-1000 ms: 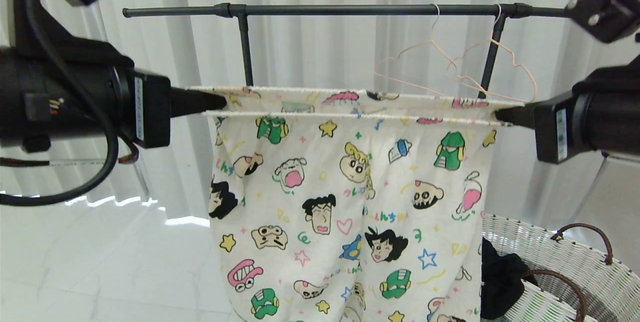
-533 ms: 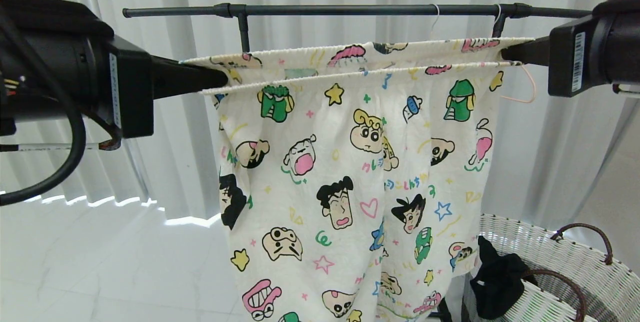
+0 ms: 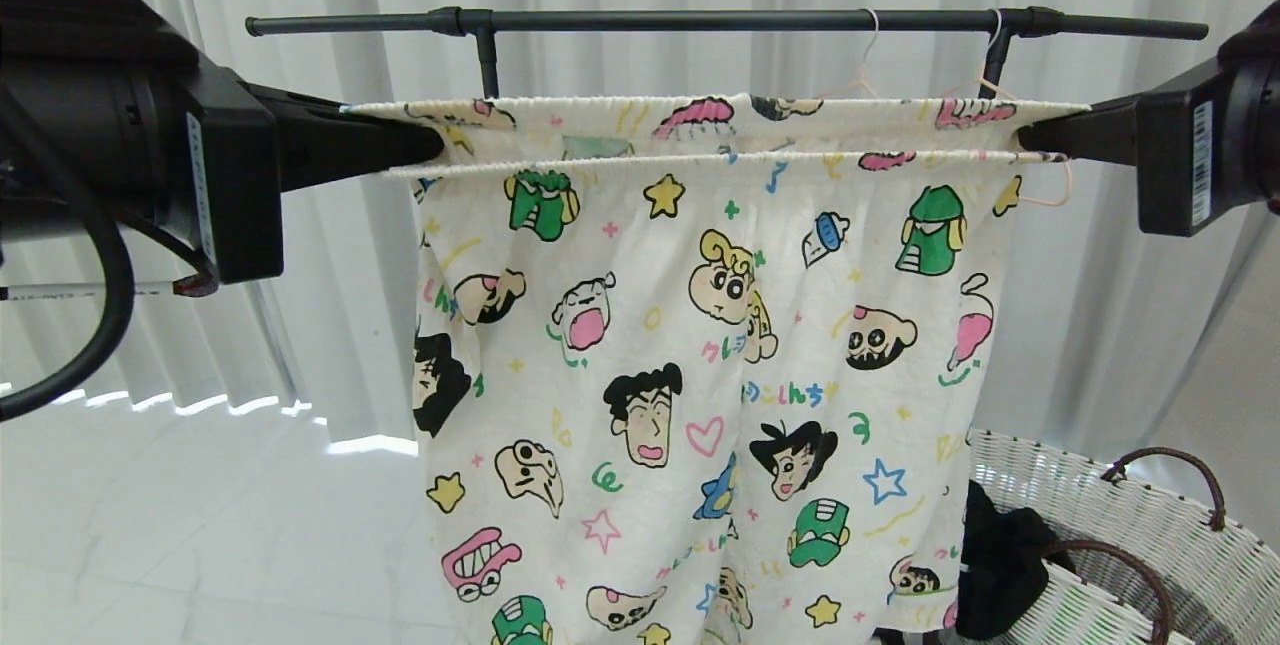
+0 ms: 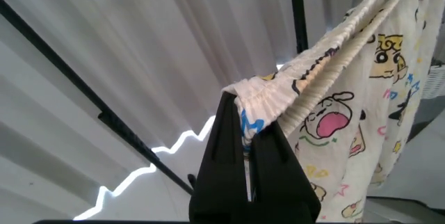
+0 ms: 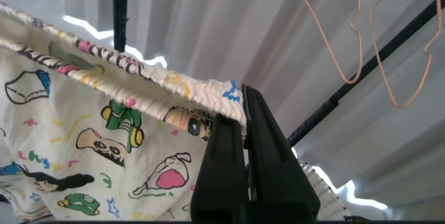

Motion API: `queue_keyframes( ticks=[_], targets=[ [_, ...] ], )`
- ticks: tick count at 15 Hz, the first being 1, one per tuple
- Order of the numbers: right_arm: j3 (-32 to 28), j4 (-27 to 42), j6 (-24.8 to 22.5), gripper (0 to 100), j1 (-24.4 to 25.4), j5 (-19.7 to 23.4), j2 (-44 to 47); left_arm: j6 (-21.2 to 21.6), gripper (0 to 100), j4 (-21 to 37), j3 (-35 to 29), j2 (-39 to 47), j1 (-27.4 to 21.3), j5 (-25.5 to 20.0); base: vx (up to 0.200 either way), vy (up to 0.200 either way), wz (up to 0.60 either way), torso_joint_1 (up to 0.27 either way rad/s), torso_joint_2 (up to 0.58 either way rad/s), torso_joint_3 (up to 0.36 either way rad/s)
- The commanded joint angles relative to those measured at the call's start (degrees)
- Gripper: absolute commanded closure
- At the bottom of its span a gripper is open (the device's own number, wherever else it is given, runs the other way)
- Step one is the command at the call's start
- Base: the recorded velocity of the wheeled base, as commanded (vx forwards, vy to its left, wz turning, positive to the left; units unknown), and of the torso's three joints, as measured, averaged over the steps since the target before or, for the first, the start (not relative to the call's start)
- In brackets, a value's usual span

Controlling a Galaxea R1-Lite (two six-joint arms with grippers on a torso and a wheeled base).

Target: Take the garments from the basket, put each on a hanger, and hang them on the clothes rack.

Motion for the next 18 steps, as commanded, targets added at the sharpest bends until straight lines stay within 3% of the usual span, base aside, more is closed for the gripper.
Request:
queue_keyframes(
  ticks=[1,4,7,10,11,13,18],
  targets=[
    [0.07,0.06,-0.12,100,0.03,-0.12,-0.11,0.52,100,0.01,0.22,0.03,0.01,0.06,0.000,0.000,0.00,0.000,0.00,0.000],
    [0.69,0.15,-0.03,100,0.03,-0.03,-0.55,0.52,100,-0.60,-0.48,1.35,-0.52,-0.03,0.000,0.000,0.00,0.000,0.00,0.000],
    [2.71,4.54,0.32,100,0.65,0.41,-5.12,0.52,100,-7.90,-3.03,6.53,-0.52,-0.03,0.000,0.000,0.00,0.000,0.00,0.000],
    [2.71,13.86,1.73,100,6.97,2.61,-8.73,0.17,100,-10.97,-3.99,10.58,-0.52,-0.56,0.000,0.000,0.00,0.000,0.00,0.000],
    [2.80,16.49,3.75,100,12.25,3.92,-9.52,0.17,100,-13.00,-4.52,12.25,-0.52,-2.84,0.000,0.000,0.00,0.000,0.00,0.000],
    [3.85,16.49,6.91,100,17.08,3.92,-9.25,0.26,100,-14.40,-4.79,13.57,-0.87,-5.04,0.000,0.000,0.00,0.000,0.00,0.000],
    [8.33,13.59,7.70,100,17.87,3.92,-9.61,0.08,100,-14.40,-4.35,13.57,-2.19,-5.22,0.000,0.000,0.00,0.000,0.00,0.000]
  ],
)
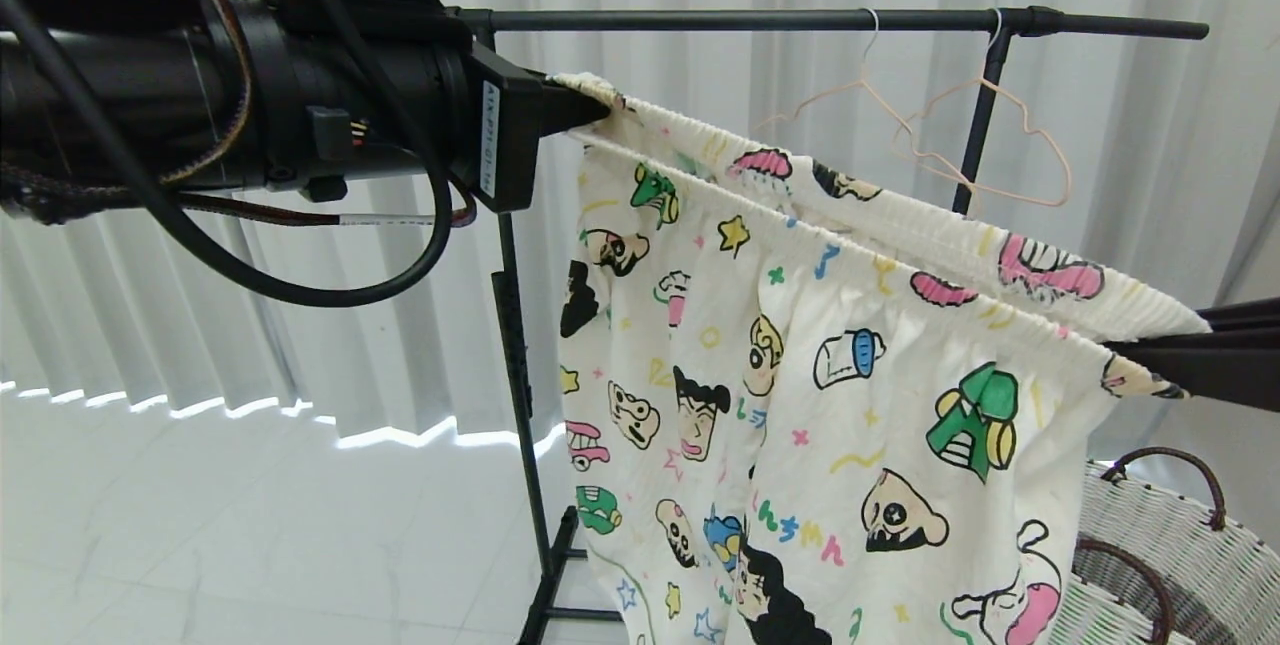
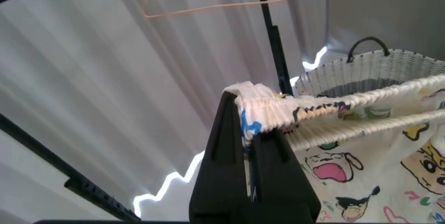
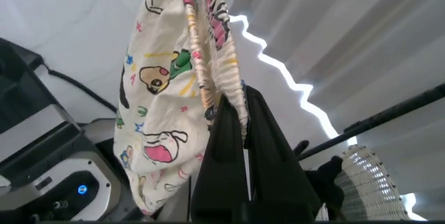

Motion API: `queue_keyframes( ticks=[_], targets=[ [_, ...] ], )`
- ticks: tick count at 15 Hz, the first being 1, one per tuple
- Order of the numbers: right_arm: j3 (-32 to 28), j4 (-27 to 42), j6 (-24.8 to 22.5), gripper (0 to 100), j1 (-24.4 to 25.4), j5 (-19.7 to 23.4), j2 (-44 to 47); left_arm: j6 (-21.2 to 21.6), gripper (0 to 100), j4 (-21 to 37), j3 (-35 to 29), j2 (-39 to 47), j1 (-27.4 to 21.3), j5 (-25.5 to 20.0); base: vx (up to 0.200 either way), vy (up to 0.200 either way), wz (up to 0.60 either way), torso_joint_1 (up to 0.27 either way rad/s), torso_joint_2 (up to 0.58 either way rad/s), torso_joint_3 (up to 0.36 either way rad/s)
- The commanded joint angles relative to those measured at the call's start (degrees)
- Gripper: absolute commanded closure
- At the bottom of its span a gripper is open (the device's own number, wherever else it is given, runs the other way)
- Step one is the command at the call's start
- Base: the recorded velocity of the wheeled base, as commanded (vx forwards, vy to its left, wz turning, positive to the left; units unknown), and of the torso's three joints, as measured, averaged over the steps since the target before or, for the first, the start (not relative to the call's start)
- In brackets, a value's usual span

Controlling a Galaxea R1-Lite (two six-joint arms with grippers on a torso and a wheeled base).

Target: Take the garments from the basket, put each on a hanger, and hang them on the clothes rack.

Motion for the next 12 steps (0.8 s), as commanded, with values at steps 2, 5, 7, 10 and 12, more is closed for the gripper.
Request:
queue_keyframes(
  ticks=[2,5,7,10,12],
  targets=[
    [0.95,-1.42,-0.09,100,0.02,-0.03,0.28,0.01,100,0.02,0.20,-0.19,-0.47,-0.06,0.000,0.000,0.00,0.000,0.00,0.000],
    [0.51,-2.74,-0.53,100,-3.06,-0.29,0.80,0.01,100,3.80,2.14,-4.14,-0.47,-0.06,0.000,0.000,0.00,0.000,0.00,0.000],
    [0.42,-9.85,-2.29,100,-7.10,0.15,3.00,-0.08,100,19.36,1.43,-9.94,-1.43,-0.68,0.000,0.000,0.00,0.000,0.00,0.000],
    [0.33,-20.93,-4.22,100,-9.91,1.47,7.40,-0.43,100,31.66,0.91,-15.04,-1.96,-4.54,0.000,0.000,0.00,0.000,0.00,0.000],
    [0.33,-26.64,-4.31,100,-10.00,3.66,9.94,-4.03,100,32.54,0.91,-16.80,-5.12,-6.92,0.000,0.000,0.00,0.000,0.00,0.000]
  ],
)
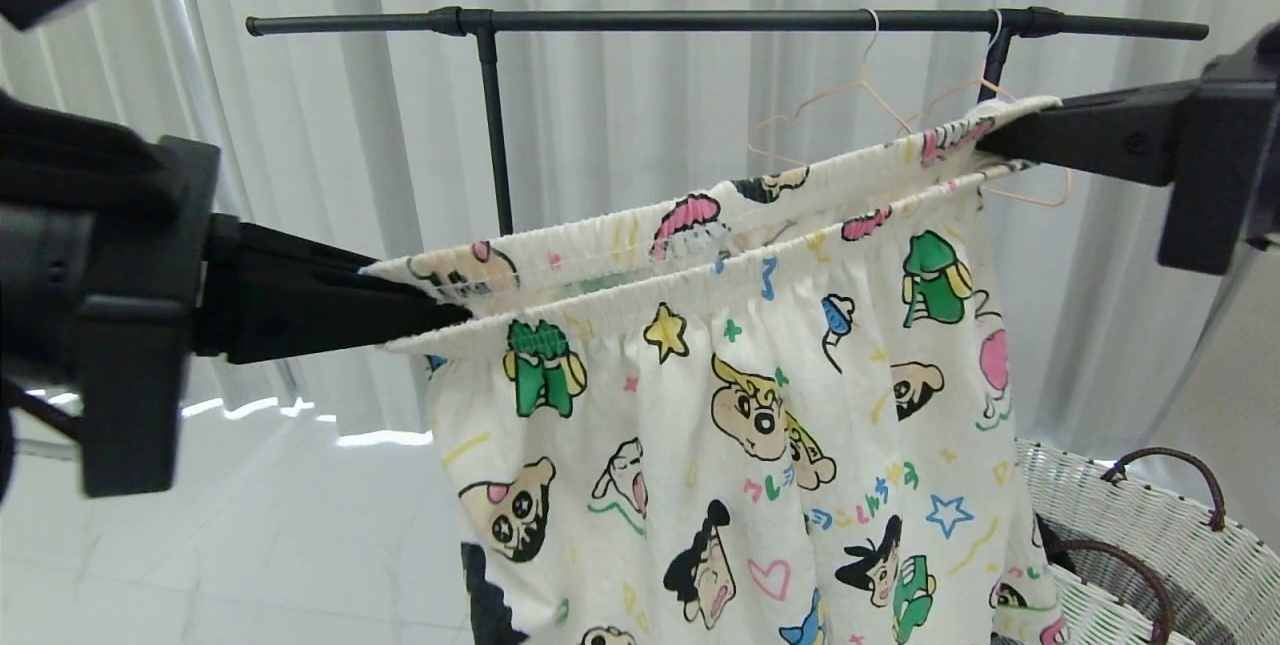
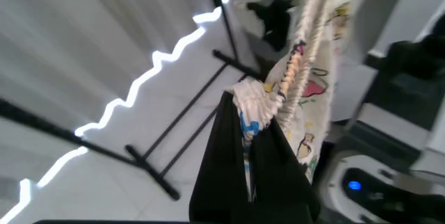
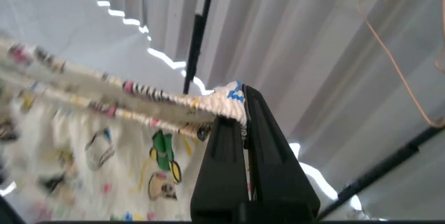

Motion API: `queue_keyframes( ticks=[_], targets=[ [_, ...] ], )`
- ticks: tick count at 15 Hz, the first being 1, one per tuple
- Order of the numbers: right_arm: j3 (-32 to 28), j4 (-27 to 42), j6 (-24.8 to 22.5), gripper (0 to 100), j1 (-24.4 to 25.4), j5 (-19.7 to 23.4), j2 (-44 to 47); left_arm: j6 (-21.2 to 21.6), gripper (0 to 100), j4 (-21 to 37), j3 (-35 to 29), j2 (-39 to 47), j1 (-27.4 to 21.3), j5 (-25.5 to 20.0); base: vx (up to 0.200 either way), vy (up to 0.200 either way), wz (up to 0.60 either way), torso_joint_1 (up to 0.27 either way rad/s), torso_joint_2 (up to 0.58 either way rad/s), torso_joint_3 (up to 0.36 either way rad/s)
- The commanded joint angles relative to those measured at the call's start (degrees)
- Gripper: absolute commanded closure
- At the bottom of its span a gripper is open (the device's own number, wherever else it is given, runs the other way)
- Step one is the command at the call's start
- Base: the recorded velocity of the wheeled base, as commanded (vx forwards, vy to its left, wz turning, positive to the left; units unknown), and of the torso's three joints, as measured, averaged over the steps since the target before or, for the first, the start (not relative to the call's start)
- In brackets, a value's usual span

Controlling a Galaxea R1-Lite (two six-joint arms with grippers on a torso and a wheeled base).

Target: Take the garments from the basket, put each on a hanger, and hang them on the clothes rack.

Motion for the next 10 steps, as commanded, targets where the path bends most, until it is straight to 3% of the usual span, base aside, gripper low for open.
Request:
queue_keyframes(
  ticks=[1,2,4,10],
  targets=[
    [-0.18,-3.99,-0.04,100,-0.34,1.09,5.05,-5.15,100,0.19,-0.06,-4.28,-6.35,-0.64,0.000,0.000,0.00,0.000,0.00,0.000],
    [-0.70,-5.75,-0.04,100,-0.34,1.27,6.37,-7.79,100,0.19,-0.06,-5.07,-9.78,-0.56,0.000,0.000,0.00,0.000,0.00,0.000],
    [-2.20,-6.71,-0.04,100,-0.34,2.23,8.04,-9.10,100,0.19,0.12,-5.60,-12.94,-0.47,0.000,0.000,0.00,0.000,0.00,0.000],
    [-3.16,-6.45,-0.04,100,-0.34,2.50,8.57,-9.10,100,0.19,0.30,-5.69,-13.12,-0.29,0.000,0.000,0.00,0.000,0.00,0.000]
  ],
)
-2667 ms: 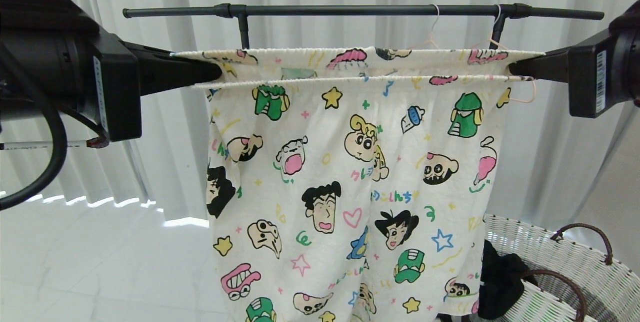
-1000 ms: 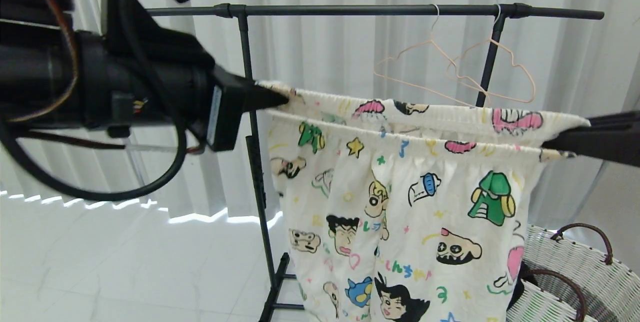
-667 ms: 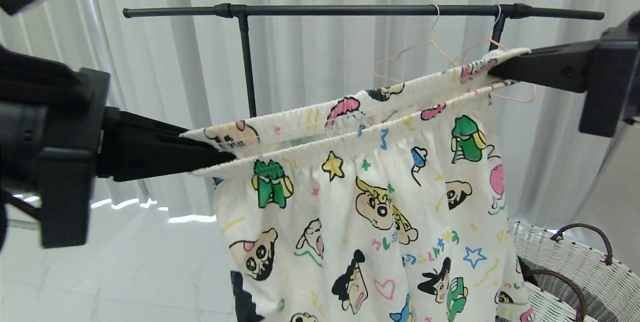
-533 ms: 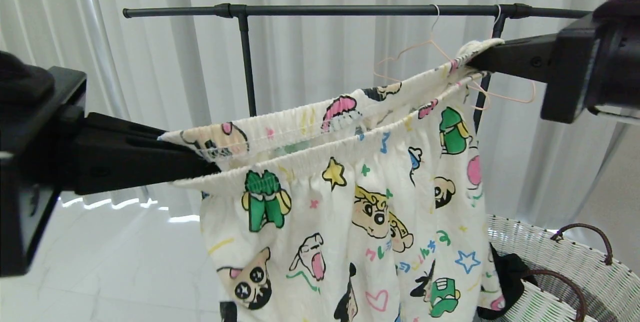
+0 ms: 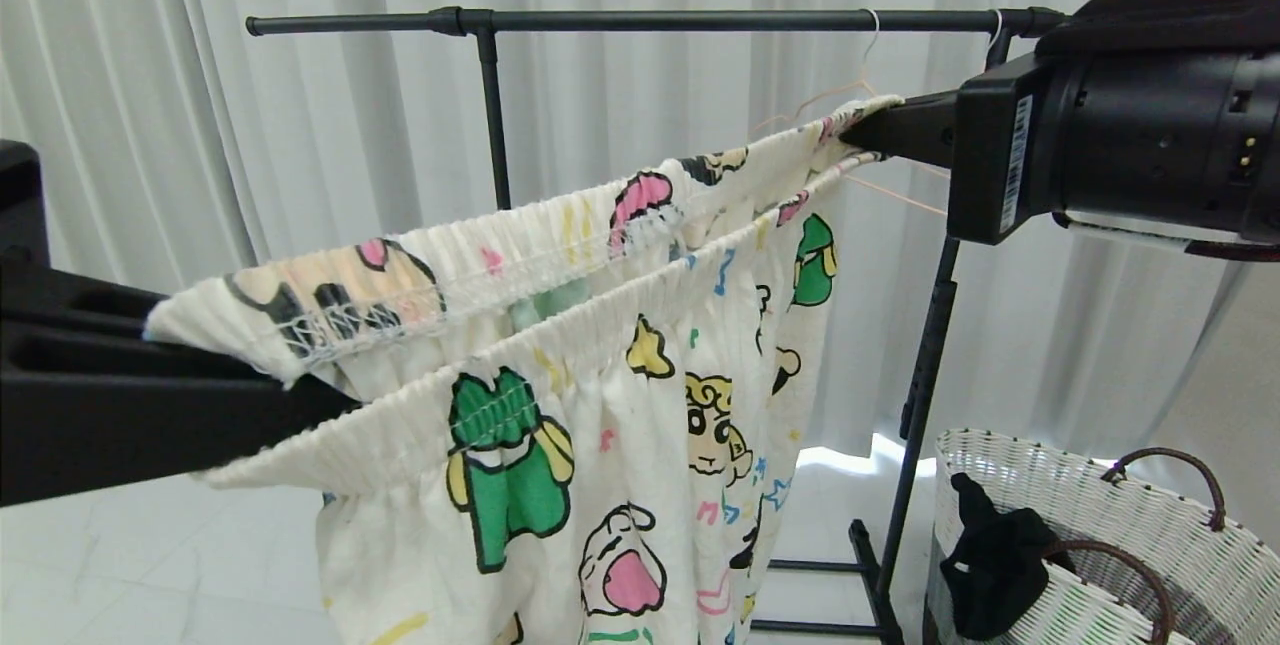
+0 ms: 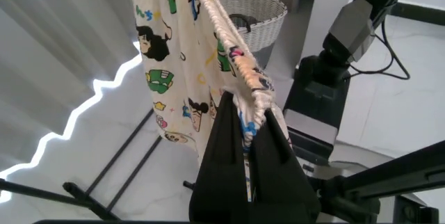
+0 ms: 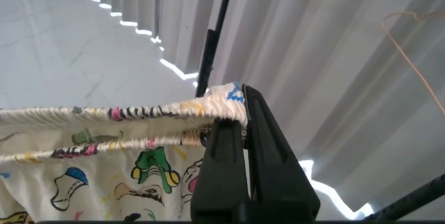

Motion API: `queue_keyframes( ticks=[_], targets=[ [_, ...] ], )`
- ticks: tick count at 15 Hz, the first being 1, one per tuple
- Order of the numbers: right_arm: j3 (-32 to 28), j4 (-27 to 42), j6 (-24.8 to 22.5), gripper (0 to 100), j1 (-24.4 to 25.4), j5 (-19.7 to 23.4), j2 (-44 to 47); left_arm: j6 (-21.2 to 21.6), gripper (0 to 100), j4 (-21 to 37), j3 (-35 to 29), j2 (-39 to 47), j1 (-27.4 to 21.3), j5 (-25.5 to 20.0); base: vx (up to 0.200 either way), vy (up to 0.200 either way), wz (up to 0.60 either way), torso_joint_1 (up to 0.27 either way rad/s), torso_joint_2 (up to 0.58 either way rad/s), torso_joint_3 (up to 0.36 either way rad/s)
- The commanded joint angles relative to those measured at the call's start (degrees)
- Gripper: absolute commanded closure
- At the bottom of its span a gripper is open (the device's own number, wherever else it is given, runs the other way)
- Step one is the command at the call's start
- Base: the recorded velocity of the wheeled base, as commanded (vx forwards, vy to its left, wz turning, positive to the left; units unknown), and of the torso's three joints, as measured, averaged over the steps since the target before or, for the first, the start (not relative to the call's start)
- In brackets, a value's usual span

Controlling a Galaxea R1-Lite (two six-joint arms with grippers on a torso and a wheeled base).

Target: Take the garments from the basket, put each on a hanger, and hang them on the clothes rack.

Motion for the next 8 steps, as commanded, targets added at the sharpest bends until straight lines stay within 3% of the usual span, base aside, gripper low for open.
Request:
queue_keyframes(
  ticks=[1,3,5,6,8],
  targets=[
    [-0.03,0.12,-0.02,100,0.03,-0.17,-0.05,0.04,100,0.08,0.34,-0.11,-0.05,-0.01,0.000,0.000,0.00,0.000,0.00,0.000],
    [0.15,1.27,-0.02,100,0.03,-0.25,-1.72,0.13,100,-0.01,0.34,0.15,0.12,1.48,0.000,0.000,0.00,0.000,0.00,0.000],
    [0.15,6.10,0.07,100,0.03,-0.34,-4.88,0.30,100,-0.01,-0.28,1.73,0.65,8.25,0.000,0.000,0.00,0.000,0.00,0.000],
    [0.32,11.37,0.25,100,0.03,-0.34,-8.22,0.30,100,-0.19,-1.42,3.93,1.18,15.28,0.000,0.000,0.00,0.000,0.00,0.000],
    [-0.03,20.69,0.51,100,-0.05,-0.34,-12.35,0.22,100,-0.98,-3.53,7.01,3.29,20.55,0.000,0.000,0.00,0.000,0.00,0.000]
  ],
)
